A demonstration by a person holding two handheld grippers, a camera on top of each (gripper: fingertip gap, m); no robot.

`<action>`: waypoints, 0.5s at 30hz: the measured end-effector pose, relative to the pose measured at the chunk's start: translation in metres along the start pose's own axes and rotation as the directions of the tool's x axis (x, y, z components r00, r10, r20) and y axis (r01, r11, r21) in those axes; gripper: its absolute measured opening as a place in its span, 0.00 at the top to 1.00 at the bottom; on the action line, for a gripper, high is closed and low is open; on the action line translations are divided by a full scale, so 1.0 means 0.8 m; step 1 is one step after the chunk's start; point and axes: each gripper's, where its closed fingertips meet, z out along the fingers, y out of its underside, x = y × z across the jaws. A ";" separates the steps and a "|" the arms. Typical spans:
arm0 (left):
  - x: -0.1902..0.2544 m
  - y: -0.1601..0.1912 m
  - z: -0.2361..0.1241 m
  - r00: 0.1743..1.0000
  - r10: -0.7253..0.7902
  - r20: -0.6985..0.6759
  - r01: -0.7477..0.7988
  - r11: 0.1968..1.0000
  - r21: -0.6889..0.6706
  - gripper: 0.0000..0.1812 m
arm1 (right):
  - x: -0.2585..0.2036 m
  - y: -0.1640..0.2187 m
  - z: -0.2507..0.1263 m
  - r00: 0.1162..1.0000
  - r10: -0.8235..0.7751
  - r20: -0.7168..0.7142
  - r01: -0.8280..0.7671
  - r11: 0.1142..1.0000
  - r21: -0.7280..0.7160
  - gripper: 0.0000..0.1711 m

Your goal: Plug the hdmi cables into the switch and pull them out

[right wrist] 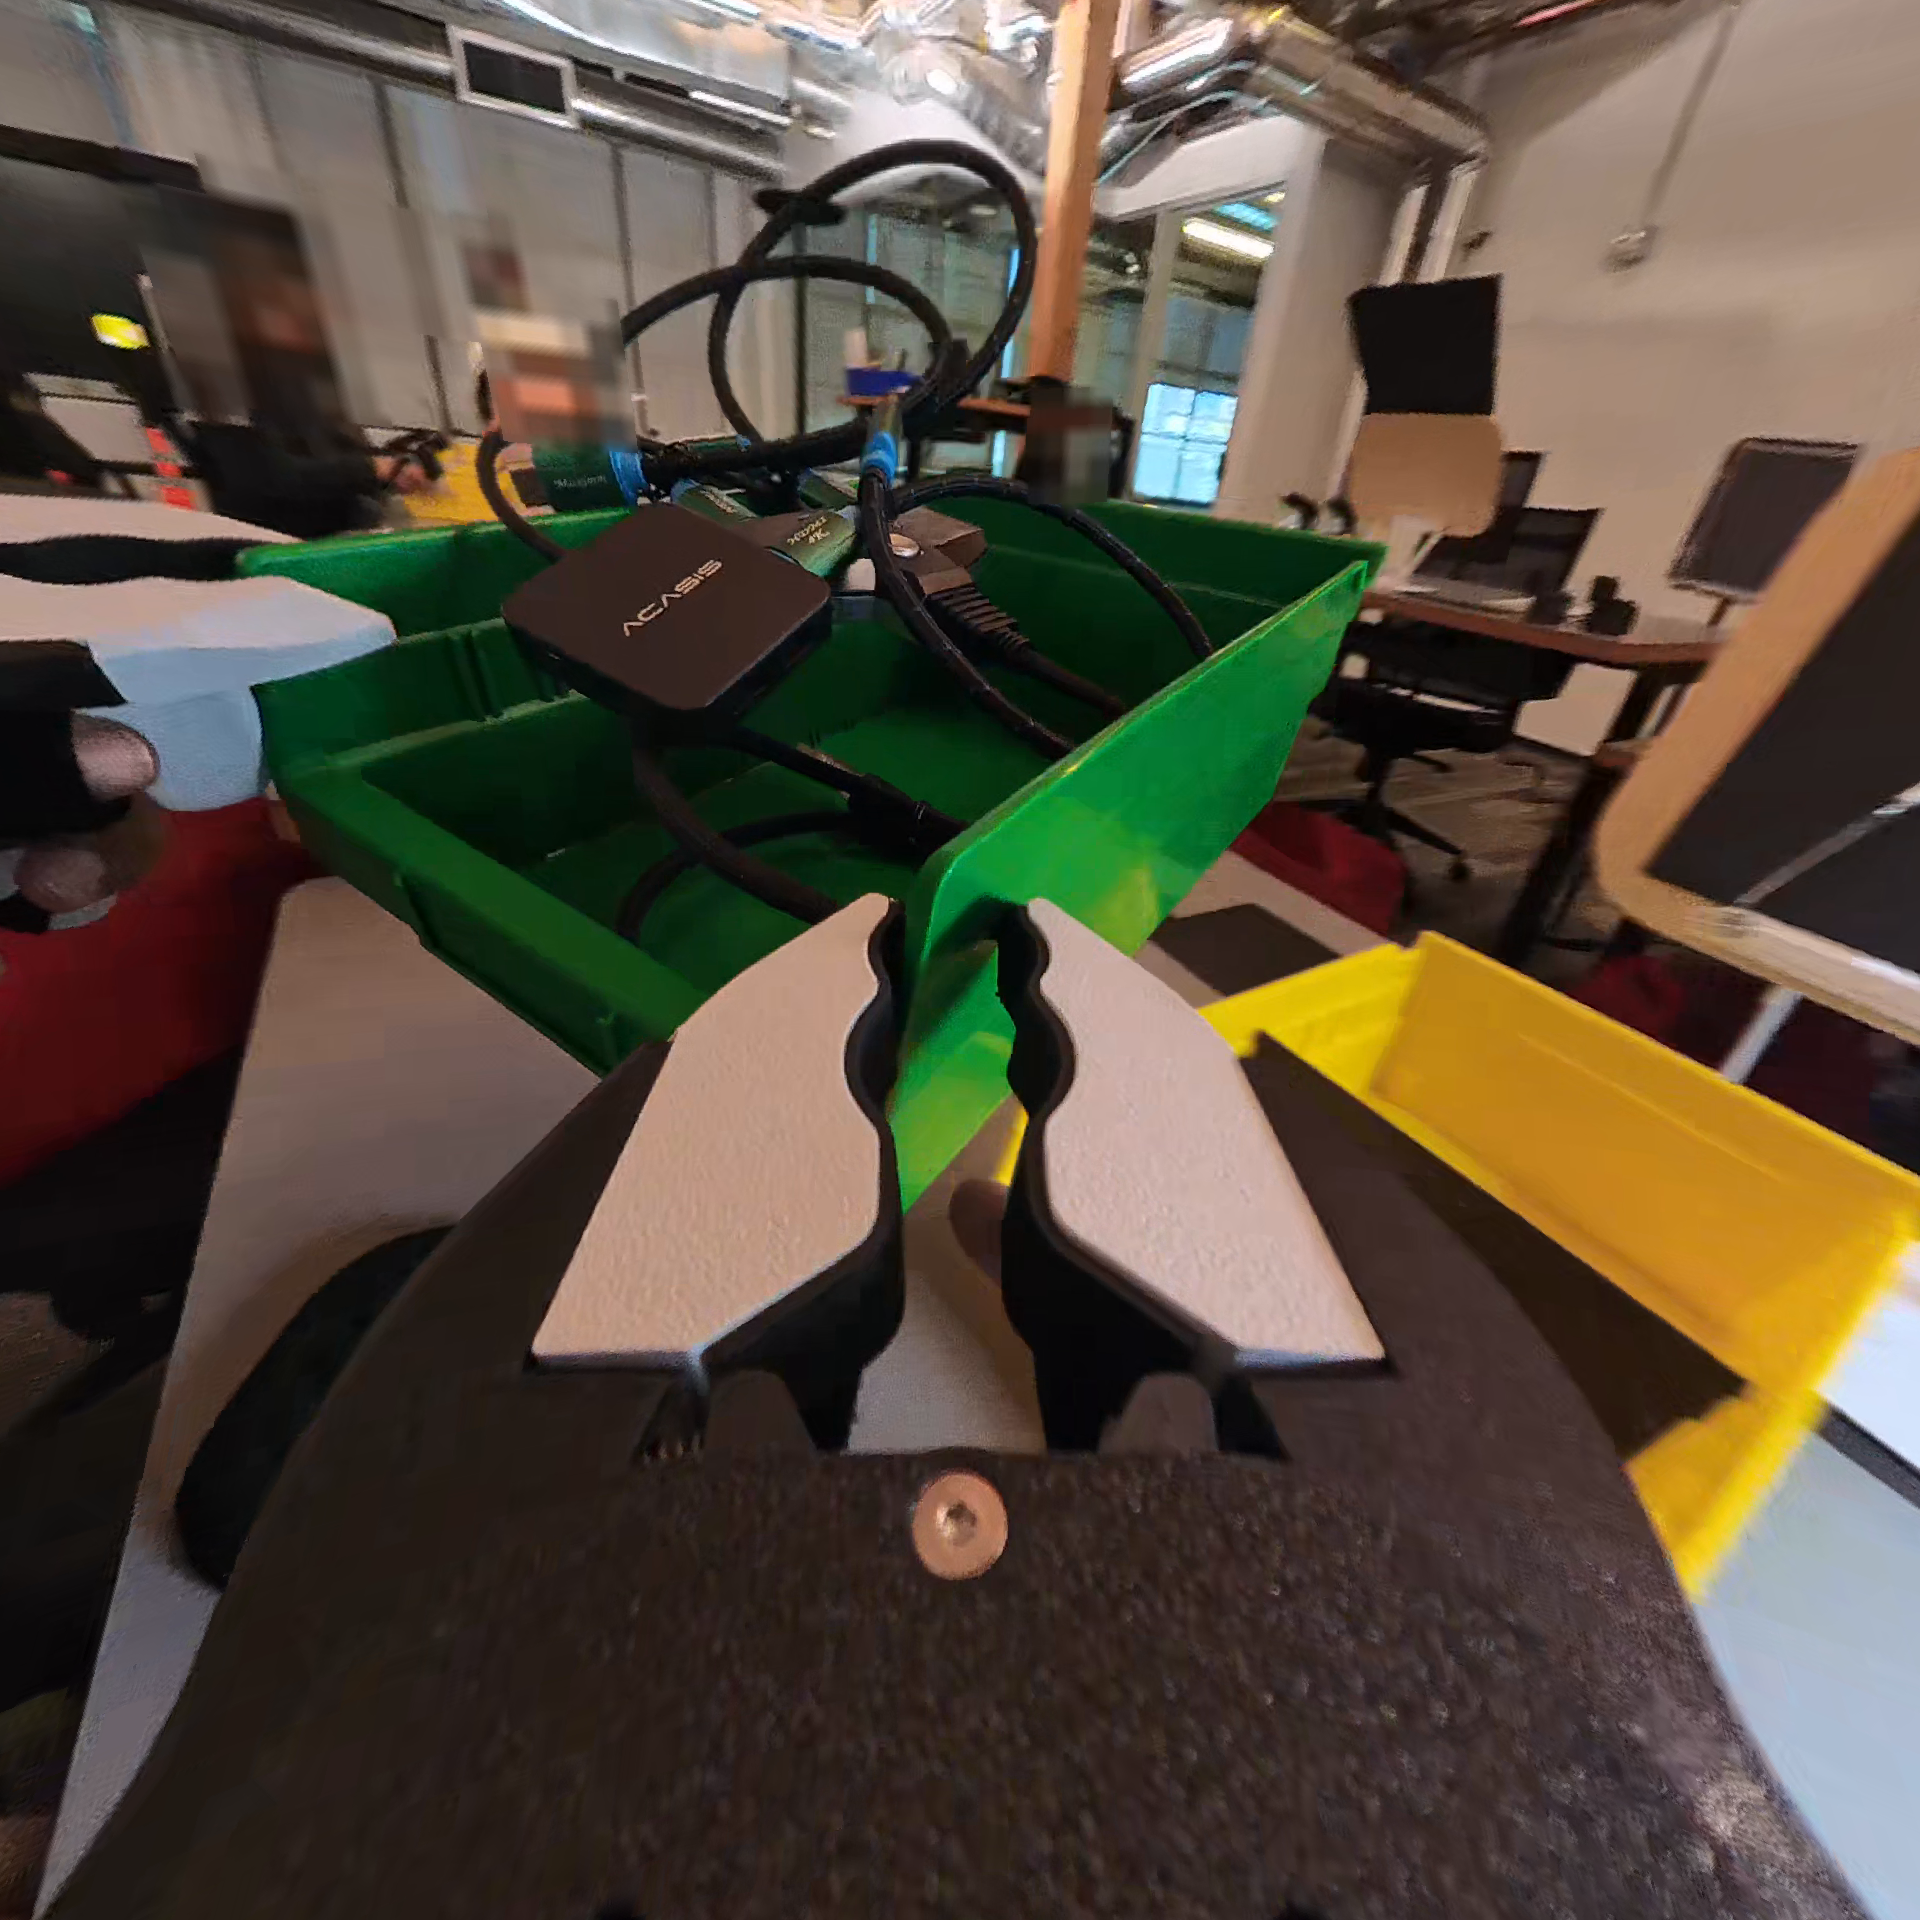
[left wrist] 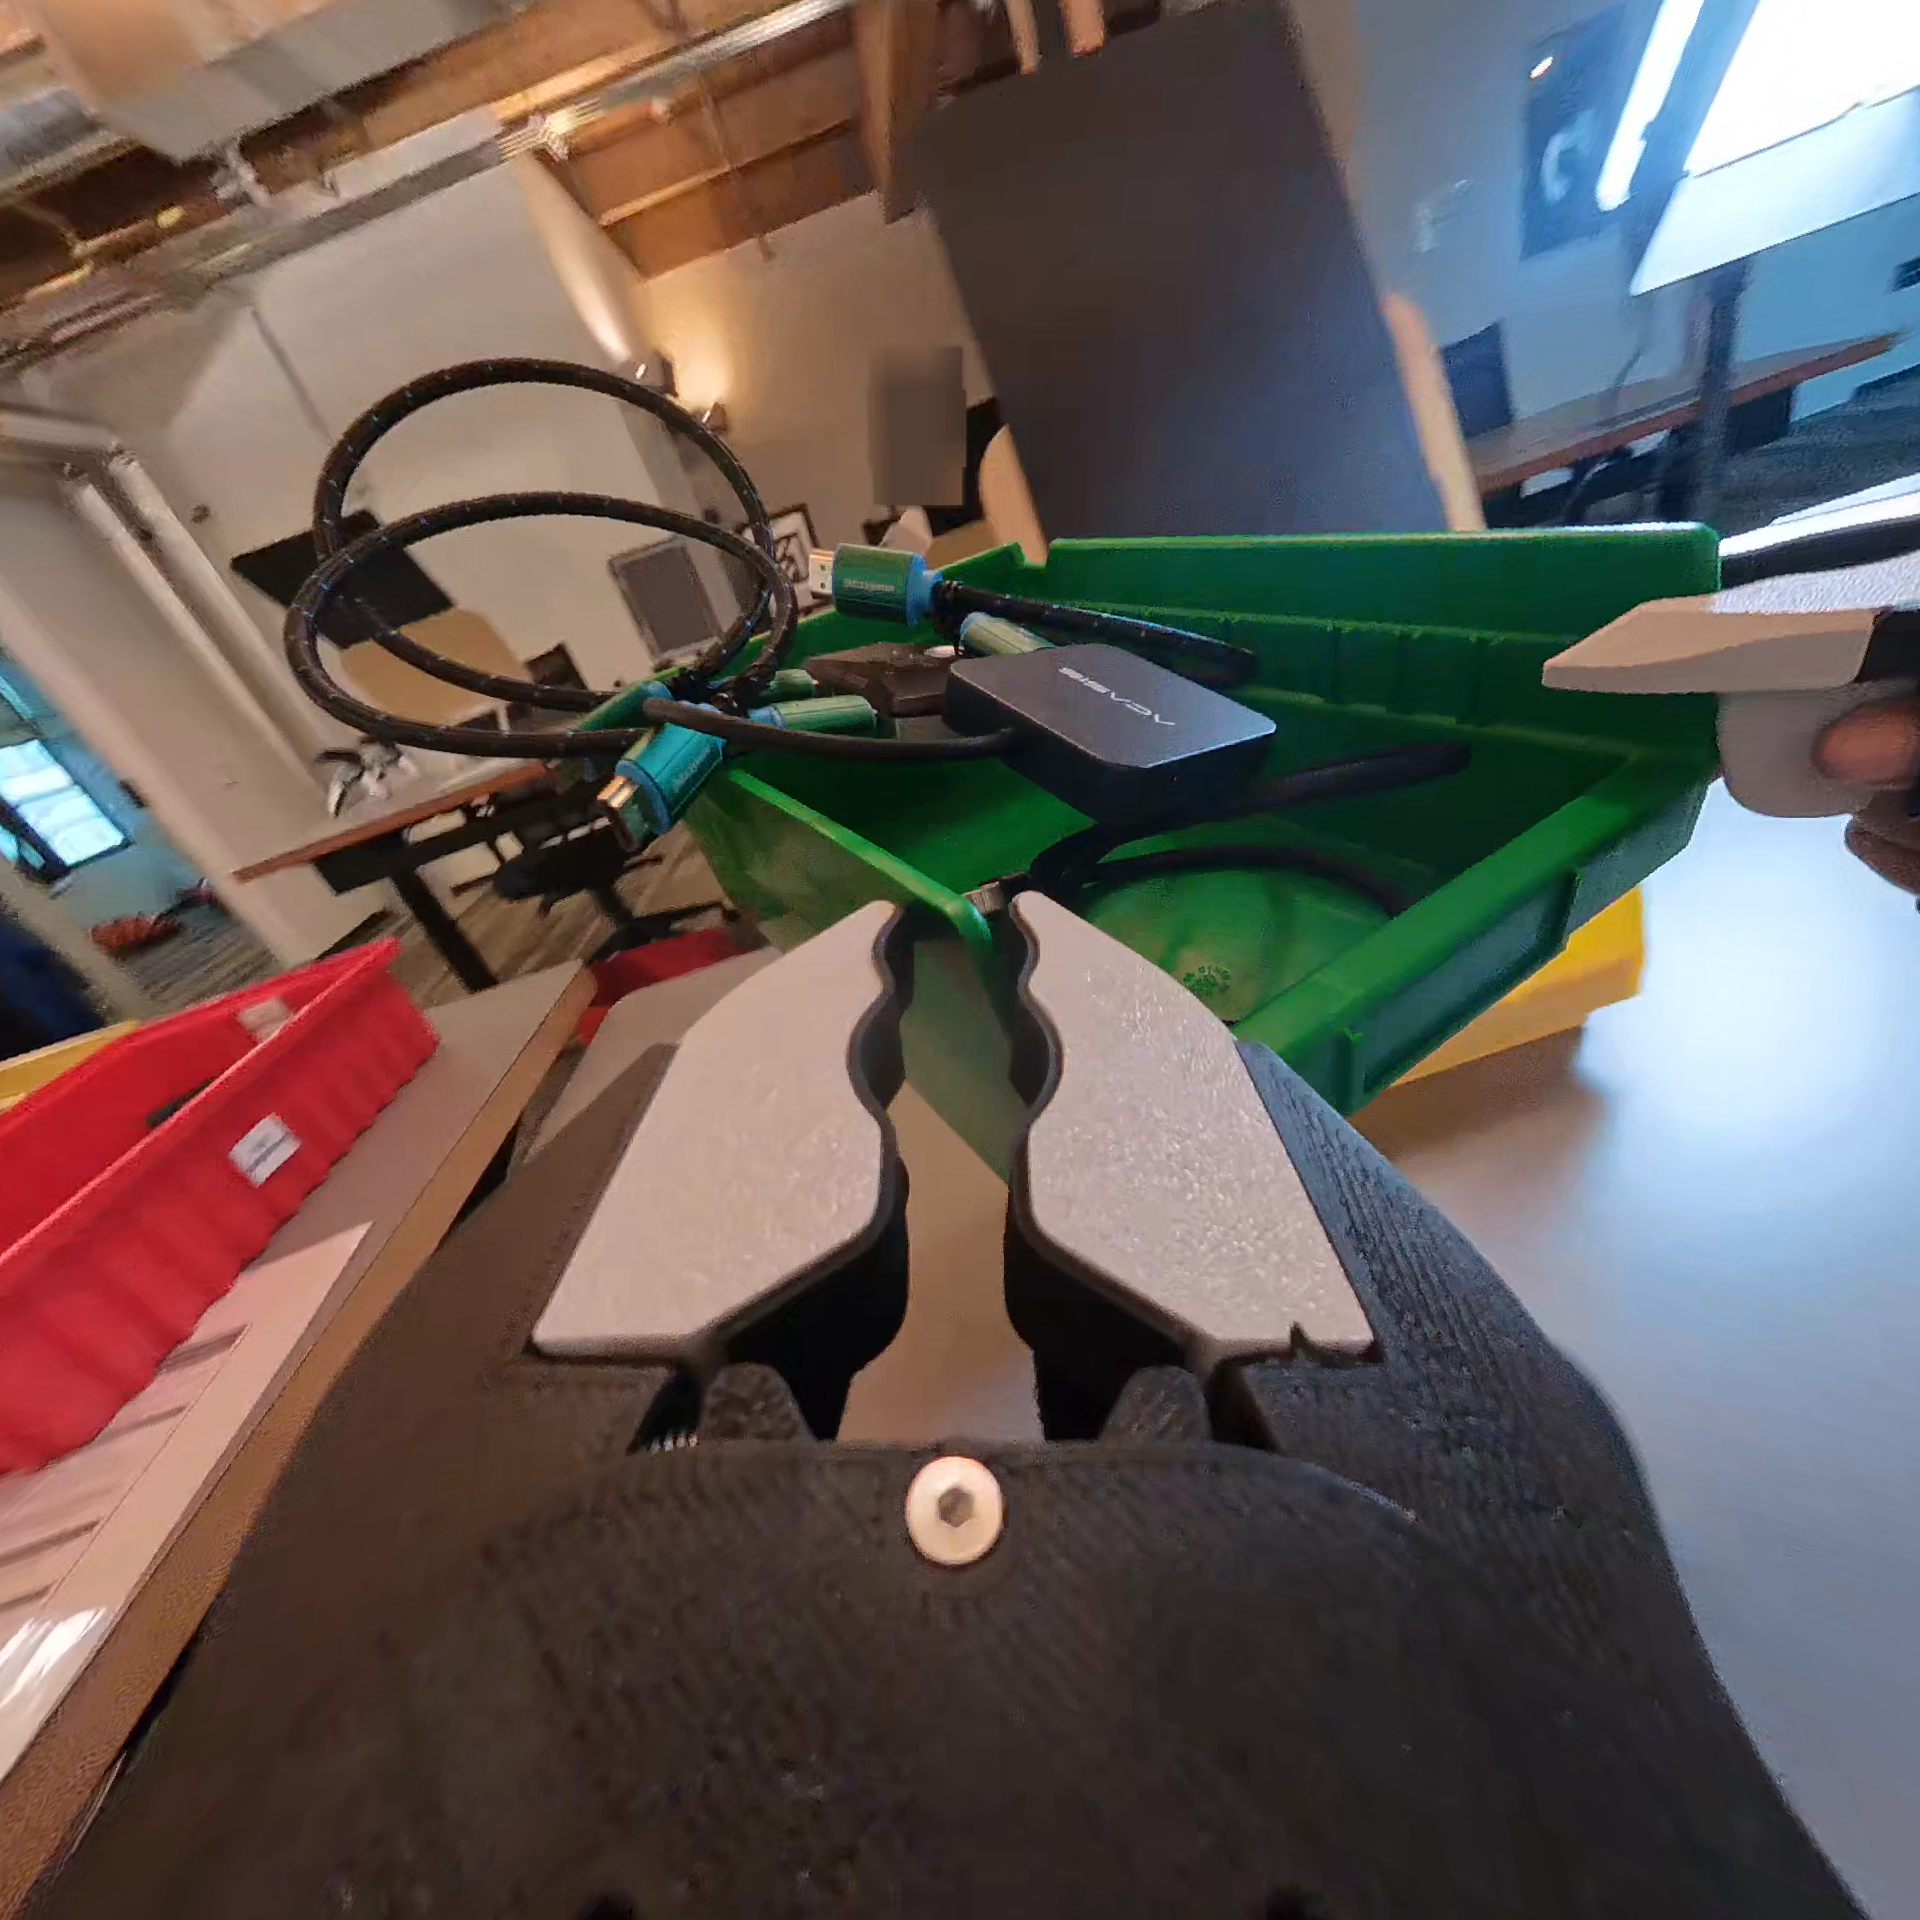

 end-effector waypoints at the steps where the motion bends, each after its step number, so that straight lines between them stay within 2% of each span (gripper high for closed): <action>1: -0.016 0.013 -0.003 1.000 -0.002 0.013 0.003 1.000 -0.025 0.91 | -0.009 0.013 0.019 1.000 0.004 0.030 -0.004 1.000 -0.014 0.90; 4: -0.046 0.058 -0.001 1.000 -0.021 0.001 0.021 0.995 -0.102 0.91 | -0.024 0.063 0.066 0.996 0.017 0.083 -0.011 0.997 -0.075 0.90; 7: -0.058 0.114 0.019 0.996 -0.078 -0.032 0.071 0.981 -0.180 0.91 | -0.022 0.117 0.093 0.995 0.049 0.081 -0.037 0.988 -0.147 0.90; 11: -0.041 0.183 0.057 0.989 -0.136 -0.058 0.116 0.959 -0.258 0.91 | 0.002 0.170 0.091 0.999 0.035 0.019 -0.029 0.964 -0.264 0.90; 14: -0.023 0.194 0.090 0.980 -0.199 -0.022 0.191 0.961 -0.200 0.92 | 0.028 0.194 0.075 0.998 -0.018 -0.059 -0.007 0.913 -0.408 0.88; 15: -0.013 0.199 0.102 0.976 -0.216 -0.022 0.207 0.957 -0.202 0.88 | 0.032 0.200 0.067 0.998 -0.033 -0.048 0.007 0.890 -0.456 0.86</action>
